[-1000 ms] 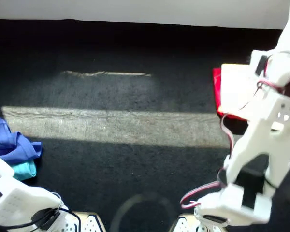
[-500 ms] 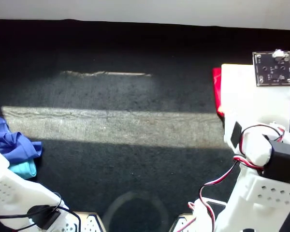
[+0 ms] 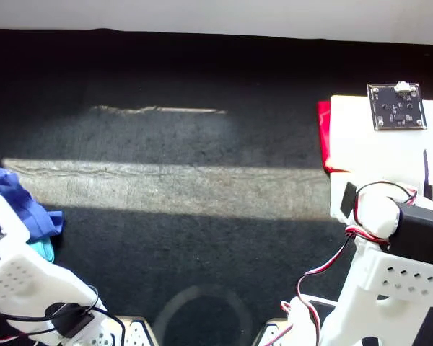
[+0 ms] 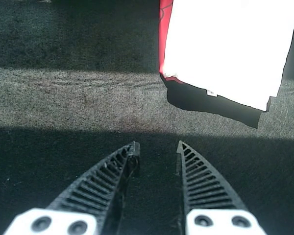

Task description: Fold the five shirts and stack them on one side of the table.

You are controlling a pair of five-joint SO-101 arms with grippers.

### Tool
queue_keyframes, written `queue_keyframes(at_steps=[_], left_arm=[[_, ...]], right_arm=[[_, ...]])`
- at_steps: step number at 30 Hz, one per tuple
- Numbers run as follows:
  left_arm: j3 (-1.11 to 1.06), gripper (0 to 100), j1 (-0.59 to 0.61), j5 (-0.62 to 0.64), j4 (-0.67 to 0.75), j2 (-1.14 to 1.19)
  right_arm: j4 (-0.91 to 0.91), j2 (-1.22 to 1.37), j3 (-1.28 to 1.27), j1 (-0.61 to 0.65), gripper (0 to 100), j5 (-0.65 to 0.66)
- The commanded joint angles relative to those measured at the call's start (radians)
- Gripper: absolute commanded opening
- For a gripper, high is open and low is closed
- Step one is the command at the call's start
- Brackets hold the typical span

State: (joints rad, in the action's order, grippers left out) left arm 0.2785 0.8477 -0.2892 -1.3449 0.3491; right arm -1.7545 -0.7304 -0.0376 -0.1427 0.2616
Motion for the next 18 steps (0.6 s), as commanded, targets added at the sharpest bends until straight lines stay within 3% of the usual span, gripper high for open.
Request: queue_keyframes(at_steps=[1, 7, 18], left_arm=[[0.191, 1, -0.110, 0.012, -0.176, -0.015], [0.501, 1, -0.314, 0.063, -0.423, -0.015], [0.585, 1, -0.680, 0.063, -0.423, -0.302]], right_arm=[[0.004, -0.008, -0.001, 0.005, 12.4, 0.002], [0.010, -0.010, -0.036, 0.004, 12.4, 0.002], [0.087, -0.019, -0.220, -0.002, 12.4, 0.000]])
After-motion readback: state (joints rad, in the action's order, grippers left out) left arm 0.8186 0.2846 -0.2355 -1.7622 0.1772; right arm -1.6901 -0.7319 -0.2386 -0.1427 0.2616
